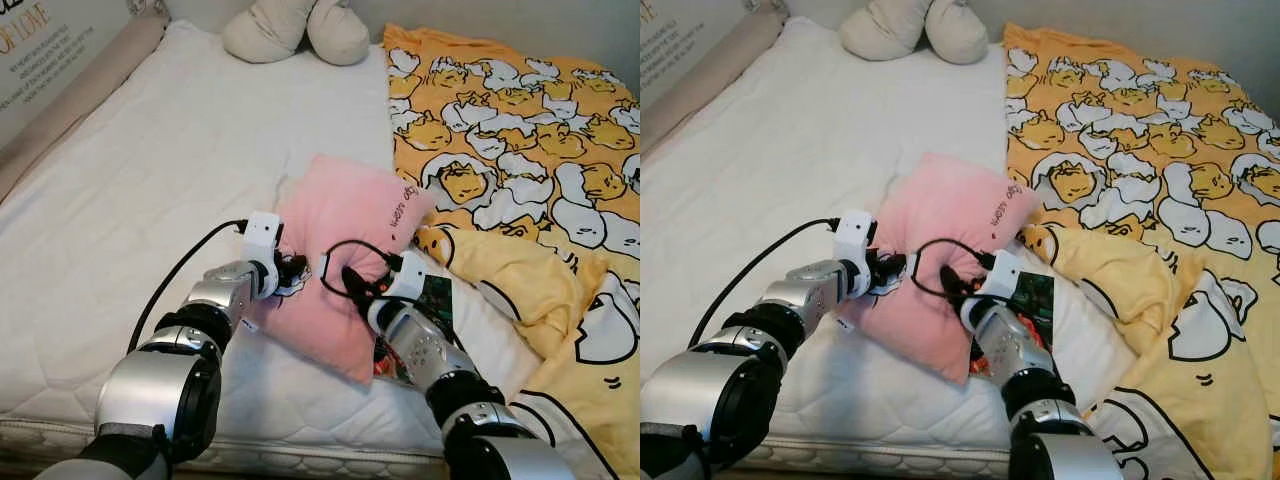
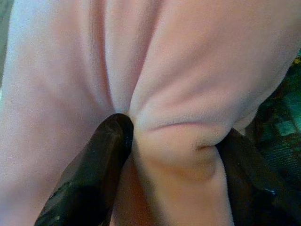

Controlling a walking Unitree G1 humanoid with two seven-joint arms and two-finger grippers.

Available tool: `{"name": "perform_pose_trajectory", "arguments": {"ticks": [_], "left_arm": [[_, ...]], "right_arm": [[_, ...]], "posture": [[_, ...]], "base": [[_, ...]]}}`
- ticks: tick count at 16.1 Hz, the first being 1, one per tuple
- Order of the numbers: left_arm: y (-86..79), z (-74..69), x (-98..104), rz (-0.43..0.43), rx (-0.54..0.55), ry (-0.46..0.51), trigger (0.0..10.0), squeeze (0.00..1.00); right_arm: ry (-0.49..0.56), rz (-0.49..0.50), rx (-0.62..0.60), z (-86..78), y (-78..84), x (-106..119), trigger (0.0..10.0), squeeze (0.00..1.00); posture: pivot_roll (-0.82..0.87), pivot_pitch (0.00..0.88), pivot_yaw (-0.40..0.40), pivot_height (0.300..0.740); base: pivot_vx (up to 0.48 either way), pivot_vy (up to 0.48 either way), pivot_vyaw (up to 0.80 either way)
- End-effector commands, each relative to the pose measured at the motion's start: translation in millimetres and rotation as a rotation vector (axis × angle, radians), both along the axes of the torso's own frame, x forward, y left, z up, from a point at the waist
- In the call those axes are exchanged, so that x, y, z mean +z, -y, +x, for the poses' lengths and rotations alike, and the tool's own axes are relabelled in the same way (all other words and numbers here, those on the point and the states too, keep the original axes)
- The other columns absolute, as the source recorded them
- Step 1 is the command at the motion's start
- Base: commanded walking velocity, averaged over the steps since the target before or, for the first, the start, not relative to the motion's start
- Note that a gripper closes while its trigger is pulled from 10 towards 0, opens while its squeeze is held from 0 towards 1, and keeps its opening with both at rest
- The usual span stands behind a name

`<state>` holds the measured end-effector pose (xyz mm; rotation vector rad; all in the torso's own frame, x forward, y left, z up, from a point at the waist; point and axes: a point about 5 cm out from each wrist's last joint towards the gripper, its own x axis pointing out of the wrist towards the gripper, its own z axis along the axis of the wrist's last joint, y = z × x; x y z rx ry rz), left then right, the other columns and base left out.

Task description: Clean up the room

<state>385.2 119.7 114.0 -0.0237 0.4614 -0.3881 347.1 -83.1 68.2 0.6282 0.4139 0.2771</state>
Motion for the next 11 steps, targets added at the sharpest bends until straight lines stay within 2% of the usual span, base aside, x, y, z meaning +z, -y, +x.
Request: {"name": "perform_pose_trajectory", "arguments": {"ticks": [1,3,5,7,9,11], "left_arm": [[2.9,-10.2,-19.2,-0.024,-0.002,-0.061,0.0,0.00],[-0.2,-9.2,-17.6,-0.049,0.018,-0.030,0.0,0.00],[3.5,-11.1,-19.5,-0.076,-0.009,-0.019,0.0,0.00],[20.4,-18.9,-29.2,-0.026,-0.112,-0.033,0.0,0.00],[33.4,-24.9,-36.5,-0.005,-0.153,-0.049,0.0,0.00],[46.5,-26.1,-34.4,-0.007,-0.190,-0.013,0.0,0.00]], "right_arm": [[-0.042,-0.051,0.028,-10.1,5.6,-16.7,0.0,0.00],[-0.047,-0.081,0.016,-13.4,15.5,-23.0,0.0,0.00],[-0.050,-0.093,-0.002,-16.1,24.6,-27.9,0.0,0.00],[-0.046,-0.108,-0.018,-17.9,31.5,-31.1,0.0,0.00],[-0.055,-0.140,-0.035,-19.9,37.6,-35.1,0.0,0.00],[-0.055,-0.101,-0.028,-16.8,45.6,-32.0,0.0,0.00]], "posture": [[-0.02,0.155,-0.029,0.740],[-0.01,0.136,-0.029,0.740],[0.00,0.108,-0.020,0.740],[0.01,0.095,-0.008,0.740],[0.01,0.093,-0.003,0.740],[0.01,0.057,0.011,0.740]], "base": [[0.000,0.000,0.00],[0.000,0.000,0.00],[0.000,0.000,0.00],[0.000,0.000,0.00],[0.000,0.000,0.00],[0.000,0.000,0.00]]}}
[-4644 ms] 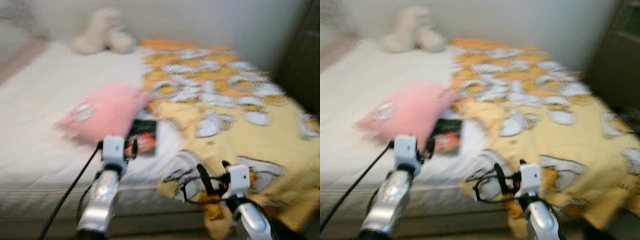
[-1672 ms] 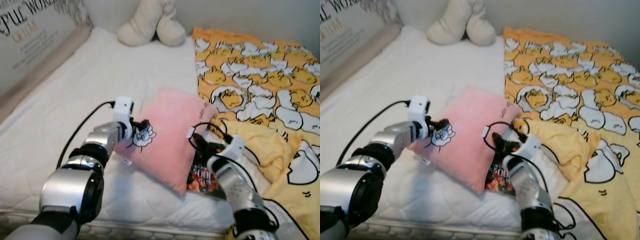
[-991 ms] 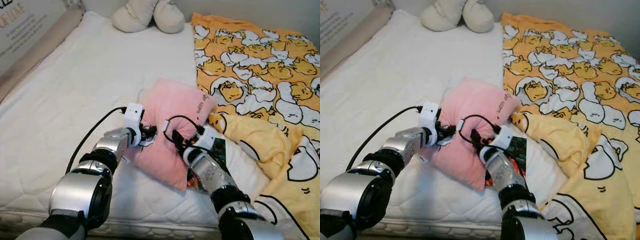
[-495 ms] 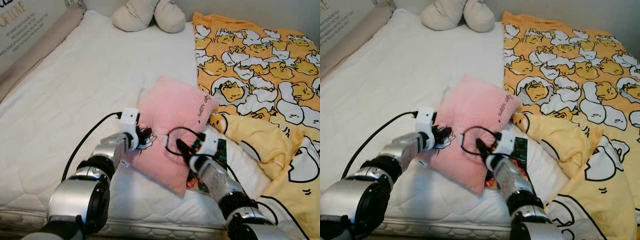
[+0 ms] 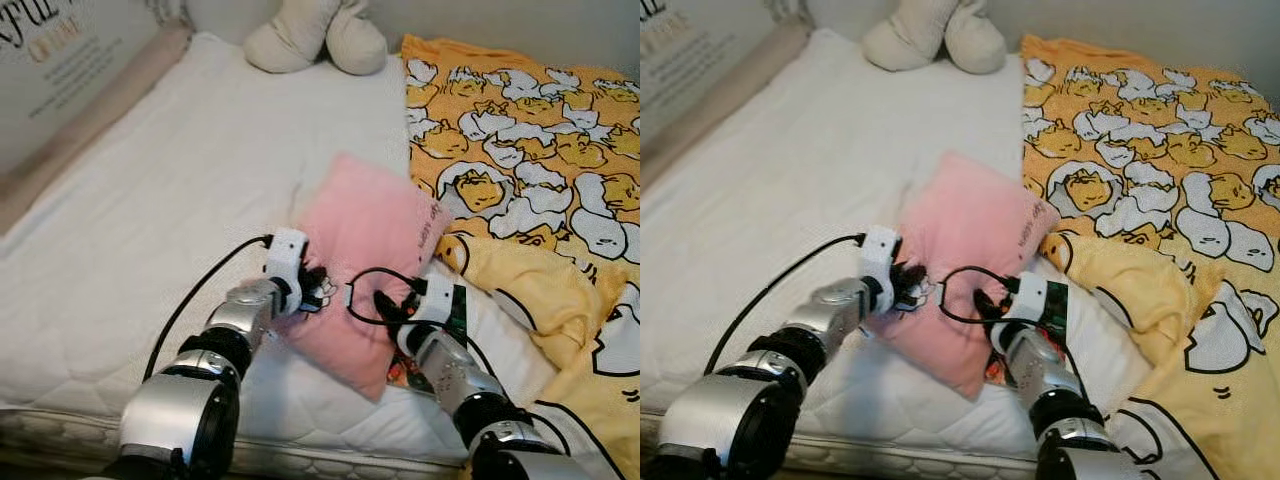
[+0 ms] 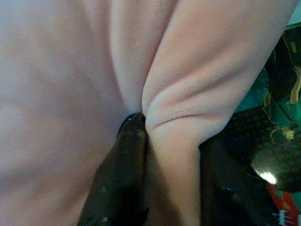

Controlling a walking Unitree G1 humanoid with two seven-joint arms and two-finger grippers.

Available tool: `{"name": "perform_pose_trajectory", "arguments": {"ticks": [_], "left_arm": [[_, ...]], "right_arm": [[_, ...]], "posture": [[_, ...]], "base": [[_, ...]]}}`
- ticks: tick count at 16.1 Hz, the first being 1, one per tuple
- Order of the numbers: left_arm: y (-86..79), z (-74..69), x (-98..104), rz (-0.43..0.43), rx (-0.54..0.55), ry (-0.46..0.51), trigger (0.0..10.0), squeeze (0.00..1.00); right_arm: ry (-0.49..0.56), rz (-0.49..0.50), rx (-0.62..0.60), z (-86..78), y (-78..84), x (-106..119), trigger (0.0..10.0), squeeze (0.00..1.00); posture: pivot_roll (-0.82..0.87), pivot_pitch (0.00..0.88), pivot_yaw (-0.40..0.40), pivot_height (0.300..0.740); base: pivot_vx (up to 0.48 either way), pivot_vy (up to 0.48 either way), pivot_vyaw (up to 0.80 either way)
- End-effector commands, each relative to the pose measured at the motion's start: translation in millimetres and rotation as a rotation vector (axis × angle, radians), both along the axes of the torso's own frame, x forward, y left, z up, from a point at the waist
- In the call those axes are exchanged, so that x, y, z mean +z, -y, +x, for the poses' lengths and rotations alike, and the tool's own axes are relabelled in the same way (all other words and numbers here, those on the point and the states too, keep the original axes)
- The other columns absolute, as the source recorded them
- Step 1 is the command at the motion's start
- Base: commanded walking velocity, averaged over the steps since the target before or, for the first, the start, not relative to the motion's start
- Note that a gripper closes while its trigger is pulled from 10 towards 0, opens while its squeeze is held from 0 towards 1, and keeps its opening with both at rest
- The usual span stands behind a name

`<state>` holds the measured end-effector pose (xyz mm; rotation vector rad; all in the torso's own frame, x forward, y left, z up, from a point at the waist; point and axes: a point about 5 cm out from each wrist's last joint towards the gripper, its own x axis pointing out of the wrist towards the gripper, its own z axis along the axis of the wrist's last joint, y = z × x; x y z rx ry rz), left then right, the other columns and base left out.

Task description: Clean up the room

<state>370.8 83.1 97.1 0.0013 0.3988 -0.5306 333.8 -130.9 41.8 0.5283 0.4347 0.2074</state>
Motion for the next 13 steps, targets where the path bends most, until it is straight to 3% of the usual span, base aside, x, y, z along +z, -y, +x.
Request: {"name": "perform_pose_trajectory", "arguments": {"ticks": [1,4,7,8,9,10,11,13], "left_arm": [[11.9,-6.1,-6.7,0.011,-0.059,-0.024,0.0,0.00],[-6.6,18.8,41.4,-0.040,-0.011,0.156,0.0,0.00],[-23.4,27.7,73.8,-0.047,-0.037,0.311,0.0,0.00],[-26.1,27.4,81.4,-0.063,-0.054,0.366,0.0,0.00],[-26.2,26.9,84.4,-0.050,-0.059,0.402,1.5,0.00],[-26.1,26.7,84.6,-0.036,-0.059,0.413,1.5,0.00],[-23.6,26.4,90.6,-0.094,-0.042,0.454,10.0,0.00],[-24.9,27.6,92.8,-0.122,0.022,0.469,10.0,0.00]], "right_arm": [[0.022,-0.004,0.005,4.8,7.2,6.8,0.0,0.00],[0.256,-0.036,0.003,33.9,20.9,63.5,0.0,0.00],[0.476,-0.083,0.001,46.9,31.6,119.1,0.0,0.00],[0.504,-0.119,-0.014,46.6,36.1,125.5,0.0,0.00],[0.504,-0.156,-0.018,46.0,38.0,124.0,0.0,0.00],[0.501,-0.167,-0.016,45.2,38.1,123.0,0.0,0.00],[0.476,-0.199,-0.035,40.3,37.7,111.7,10.0,0.00],[0.458,-0.199,-0.039,34.1,34.1,102.2,10.0,0.00]], "posture": [[0.01,0.018,0.023,0.740],[0.02,0.000,0.041,0.740],[0.03,0.000,0.045,0.740],[0.04,0.000,0.044,0.740],[0.05,0.000,0.041,0.740],[0.05,0.000,0.040,0.740],[0.06,0.000,0.033,0.740],[0.06,0.000,0.028,0.740]], "base": [[0.000,0.000,0.00],[0.000,0.000,0.00],[0.000,0.000,0.00],[0.000,0.000,0.00],[0.000,0.000,0.00],[0.000,0.000,0.00],[0.000,0.000,0.00],[0.000,0.480,0.00]]}}
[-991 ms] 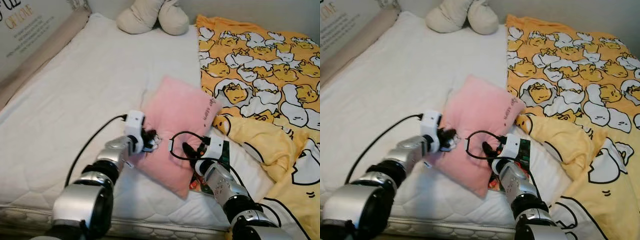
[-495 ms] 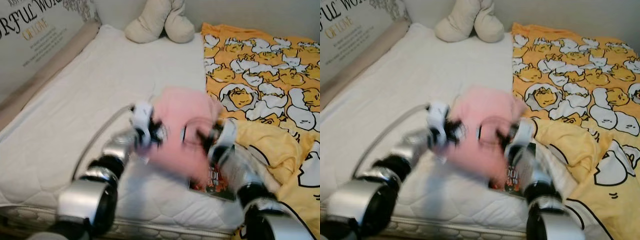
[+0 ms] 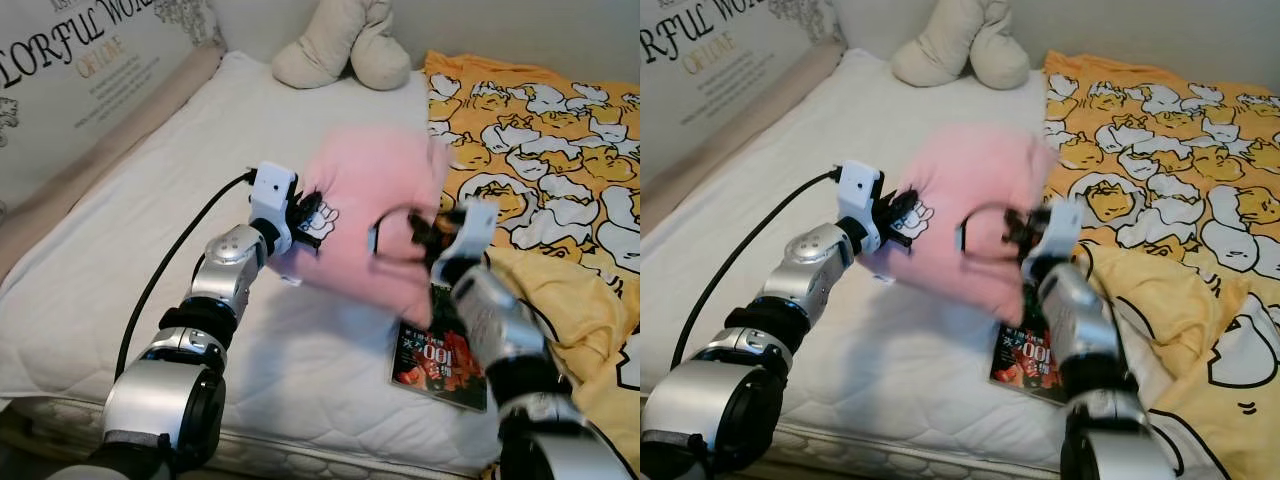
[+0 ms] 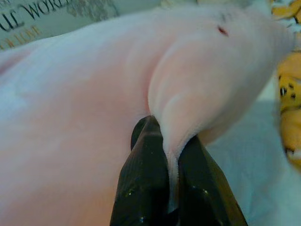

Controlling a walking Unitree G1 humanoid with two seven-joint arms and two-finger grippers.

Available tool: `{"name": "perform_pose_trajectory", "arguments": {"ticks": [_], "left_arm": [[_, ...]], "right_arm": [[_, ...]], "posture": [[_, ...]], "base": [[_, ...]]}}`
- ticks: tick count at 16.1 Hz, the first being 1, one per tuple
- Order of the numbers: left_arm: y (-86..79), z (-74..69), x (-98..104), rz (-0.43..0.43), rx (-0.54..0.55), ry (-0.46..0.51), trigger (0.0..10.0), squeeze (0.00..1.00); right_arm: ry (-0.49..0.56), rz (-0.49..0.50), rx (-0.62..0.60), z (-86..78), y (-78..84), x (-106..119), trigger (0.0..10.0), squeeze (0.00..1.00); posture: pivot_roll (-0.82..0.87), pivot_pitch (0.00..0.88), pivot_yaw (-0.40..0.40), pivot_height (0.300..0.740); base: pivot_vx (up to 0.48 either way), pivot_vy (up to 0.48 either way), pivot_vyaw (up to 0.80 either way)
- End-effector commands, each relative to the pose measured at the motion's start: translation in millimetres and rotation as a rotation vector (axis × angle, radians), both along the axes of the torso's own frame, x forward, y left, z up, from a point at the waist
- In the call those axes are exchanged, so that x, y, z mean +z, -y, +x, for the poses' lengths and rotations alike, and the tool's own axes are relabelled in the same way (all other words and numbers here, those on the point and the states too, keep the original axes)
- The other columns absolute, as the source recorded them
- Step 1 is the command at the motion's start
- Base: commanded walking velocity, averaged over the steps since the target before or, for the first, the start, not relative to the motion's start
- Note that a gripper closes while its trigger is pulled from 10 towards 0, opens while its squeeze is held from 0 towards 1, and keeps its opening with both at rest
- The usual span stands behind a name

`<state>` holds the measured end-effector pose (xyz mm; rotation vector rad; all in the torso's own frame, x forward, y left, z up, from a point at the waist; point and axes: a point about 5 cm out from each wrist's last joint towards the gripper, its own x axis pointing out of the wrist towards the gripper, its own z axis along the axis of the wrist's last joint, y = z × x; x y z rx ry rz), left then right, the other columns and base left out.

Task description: Clean up the room

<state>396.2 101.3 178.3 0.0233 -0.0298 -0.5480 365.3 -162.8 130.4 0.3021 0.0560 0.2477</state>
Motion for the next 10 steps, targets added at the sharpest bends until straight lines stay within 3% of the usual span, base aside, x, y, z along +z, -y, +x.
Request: {"name": "perform_pose_trajectory", "arguments": {"ticks": [1,10], "left_arm": [[-5.0,1.2,10.1,-0.033,0.040,0.060,10.0,0.00],[23.6,-7.4,-4.2,-0.075,0.005,0.029,10.0,0.00]], "right_arm": [[0.067,0.004,-0.024,1.0,2.5,12.9,10.0,0.00],[0.080,-0.039,-0.006,-2.4,2.3,10.4,10.0,0.00]], "posture": [[0.06,0.000,0.027,0.740],[0.04,0.000,0.038,0.740]], "base": [[0.000,0.480,0.00],[0.000,0.480,0.00]]}}
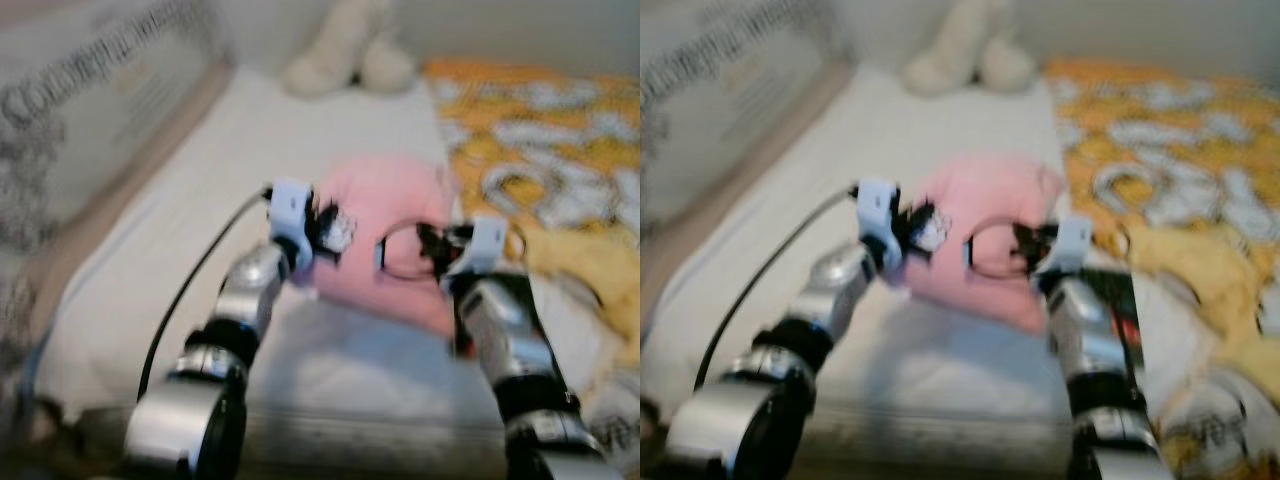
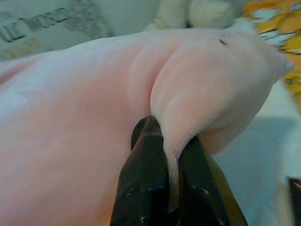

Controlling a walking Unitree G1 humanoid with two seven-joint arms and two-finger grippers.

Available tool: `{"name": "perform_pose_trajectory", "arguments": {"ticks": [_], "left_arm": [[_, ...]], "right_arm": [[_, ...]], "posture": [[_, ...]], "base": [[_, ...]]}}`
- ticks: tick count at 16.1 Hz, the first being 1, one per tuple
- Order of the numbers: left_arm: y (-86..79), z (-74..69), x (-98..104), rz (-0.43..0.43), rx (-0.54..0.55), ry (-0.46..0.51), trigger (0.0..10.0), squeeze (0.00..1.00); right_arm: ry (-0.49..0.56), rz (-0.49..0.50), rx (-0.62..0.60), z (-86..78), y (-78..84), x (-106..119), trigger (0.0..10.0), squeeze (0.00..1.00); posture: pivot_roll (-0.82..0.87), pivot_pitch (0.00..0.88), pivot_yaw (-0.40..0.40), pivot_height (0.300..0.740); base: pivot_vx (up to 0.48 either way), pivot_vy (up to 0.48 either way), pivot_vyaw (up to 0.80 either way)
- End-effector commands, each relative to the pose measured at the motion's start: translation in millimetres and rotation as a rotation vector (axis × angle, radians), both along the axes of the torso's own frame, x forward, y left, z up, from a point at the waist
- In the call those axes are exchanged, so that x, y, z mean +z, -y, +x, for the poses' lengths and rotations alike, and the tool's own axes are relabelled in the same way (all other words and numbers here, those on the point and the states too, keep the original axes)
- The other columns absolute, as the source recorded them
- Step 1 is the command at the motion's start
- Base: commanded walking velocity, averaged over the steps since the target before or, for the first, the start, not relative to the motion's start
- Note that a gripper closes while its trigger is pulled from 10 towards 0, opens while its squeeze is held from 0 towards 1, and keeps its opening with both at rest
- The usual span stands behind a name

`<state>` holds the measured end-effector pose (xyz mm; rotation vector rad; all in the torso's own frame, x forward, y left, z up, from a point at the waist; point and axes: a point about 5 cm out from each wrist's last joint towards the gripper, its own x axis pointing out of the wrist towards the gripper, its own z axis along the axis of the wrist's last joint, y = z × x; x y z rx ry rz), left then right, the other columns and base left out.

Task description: Clean up the room

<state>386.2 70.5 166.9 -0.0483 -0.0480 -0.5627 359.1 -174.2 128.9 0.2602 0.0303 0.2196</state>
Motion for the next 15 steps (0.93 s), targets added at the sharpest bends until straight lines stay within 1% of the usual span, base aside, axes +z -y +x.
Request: {"name": "perform_pose_trajectory", "arguments": {"ticks": [1,3,5,8,9,10,11,12,13,14,15], "left_arm": [[-6.3,2.6,7.4,-0.003,0.025,0.030,10.0,0.00],[0.7,0.3,2.3,-0.015,0.021,0.009,10.0,0.00],[8.0,-3.0,-1.2,-0.016,0.004,0.006,10.0,0.00],[10.7,-4.3,-3.8,-0.014,0.011,-0.001,10.0,0.00],[8.1,-3.0,-7.1,0.019,0.045,-0.019,10.0,0.00],[4.1,-1.9,-10.6,0.101,0.104,-0.007,10.0,0.00],[3.4,-1.8,-11.2,0.111,0.120,-0.006,10.0,0.00],[3.9,-2.3,-9.3,0.069,0.108,-0.005,10.0,0.00],[3.4,-2.3,-7.1,0.040,0.108,0.002,10.0,0.00],[0.2,-1.0,-4.3,0.042,0.148,0.020,10.0,0.00],[0.4,-0.9,-4.9,0.042,0.154,0.017,10.0,0.00]], "right_arm": [[0.053,0.000,0.026,3.6,-9.6,11.6,10.0,0.00],[0.050,-0.003,0.048,3.0,-15.1,9.8,10.0,0.00],[0.057,-0.004,0.057,3.6,-17.1,11.6,10.0,0.00],[0.057,-0.017,0.068,3.3,-16.1,11.4,10.0,0.00],[0.047,-0.024,0.091,2.5,-17.7,9.6,10.0,0.00],[0.049,-0.038,0.124,0.6,-22.0,7.4,10.0,0.00],[0.043,-0.038,0.127,0.0,-23.6,6.1,10.0,0.00],[0.013,-0.062,0.123,-0.2,-26.2,1.3,10.0,0.00],[0.007,-0.058,0.127,-0.9,-28.5,-0.7,10.0,0.00],[0.018,-0.037,0.134,-1.8,-30.5,0.0,10.0,0.00],[0.031,-0.036,0.145,-2.6,-31.5,1.0,10.0,0.00]], "posture": [[0.04,0.000,0.038,0.740],[0.04,0.000,0.035,0.740],[0.04,0.000,0.034,0.740],[0.04,0.000,0.030,0.740],[0.04,0.000,0.028,0.740],[0.05,0.000,0.029,0.740],[0.05,0.000,0.029,0.740],[0.05,0.000,0.028,0.740],[0.05,0.000,0.027,0.740],[0.05,0.000,0.025,0.740],[0.05,0.000,0.025,0.740]], "base": [[0.000,0.480,0.00],[0.000,0.480,0.00],[0.000,0.480,0.00],[0.000,0.480,0.00],[0.000,0.480,0.00],[0.000,0.420,0.00],[0.000,0.000,0.00],[0.000,0.000,0.00],[0.000,0.000,0.00],[0.469,0.000,0.00],[0.469,0.000,0.00]]}}
